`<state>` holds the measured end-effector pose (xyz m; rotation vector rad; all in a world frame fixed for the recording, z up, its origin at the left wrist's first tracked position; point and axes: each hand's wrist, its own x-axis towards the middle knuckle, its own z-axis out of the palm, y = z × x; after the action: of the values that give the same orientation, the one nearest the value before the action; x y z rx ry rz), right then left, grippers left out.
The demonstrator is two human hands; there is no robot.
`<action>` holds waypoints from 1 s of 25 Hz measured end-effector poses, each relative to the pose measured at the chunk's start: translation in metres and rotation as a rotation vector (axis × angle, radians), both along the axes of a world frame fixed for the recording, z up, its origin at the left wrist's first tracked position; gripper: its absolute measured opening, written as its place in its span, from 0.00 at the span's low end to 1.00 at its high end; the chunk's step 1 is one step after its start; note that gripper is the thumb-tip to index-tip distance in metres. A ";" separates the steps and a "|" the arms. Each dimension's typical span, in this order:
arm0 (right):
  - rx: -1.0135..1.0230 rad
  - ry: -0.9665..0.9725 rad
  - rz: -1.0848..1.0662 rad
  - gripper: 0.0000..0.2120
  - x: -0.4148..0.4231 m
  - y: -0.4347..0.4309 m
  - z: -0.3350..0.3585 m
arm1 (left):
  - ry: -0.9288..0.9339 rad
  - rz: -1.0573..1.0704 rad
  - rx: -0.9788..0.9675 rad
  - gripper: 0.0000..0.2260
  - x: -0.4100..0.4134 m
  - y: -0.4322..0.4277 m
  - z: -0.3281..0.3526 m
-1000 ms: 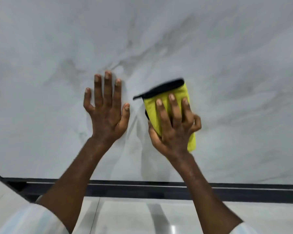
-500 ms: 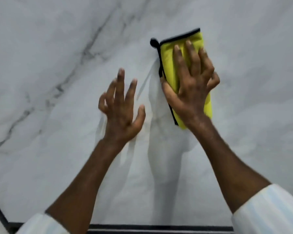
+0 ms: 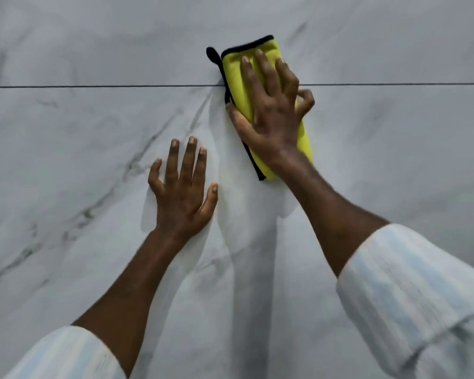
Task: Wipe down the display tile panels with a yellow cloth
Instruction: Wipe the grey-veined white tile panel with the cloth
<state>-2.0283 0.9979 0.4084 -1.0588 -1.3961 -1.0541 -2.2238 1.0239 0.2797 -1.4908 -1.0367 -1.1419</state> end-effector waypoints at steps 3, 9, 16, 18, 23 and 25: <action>0.058 0.084 -0.062 0.32 0.022 0.002 -0.070 | -0.003 -0.109 0.003 0.29 0.030 -0.011 0.006; -0.003 0.016 -0.096 0.32 0.070 -0.004 -0.145 | 0.156 -0.026 -0.036 0.33 0.062 0.000 -0.014; -0.021 0.043 -0.099 0.35 0.111 0.000 -0.017 | 0.123 -0.071 -0.035 0.33 0.067 -0.003 -0.014; 0.034 0.043 -0.158 0.33 0.112 0.001 -0.075 | 0.094 -0.149 -0.042 0.32 0.083 -0.012 -0.033; -0.124 -0.024 -0.151 0.37 0.123 -0.005 -0.314 | 0.148 -0.100 -0.106 0.34 0.122 -0.015 -0.119; -0.200 -0.045 -0.158 0.37 0.129 -0.012 -0.382 | 0.143 -0.087 -0.080 0.34 0.121 -0.007 -0.123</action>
<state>-1.8995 0.9856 0.0260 -1.3158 -1.4967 -1.0723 -2.1023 1.0169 0.1563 -1.6700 -0.9366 -1.0474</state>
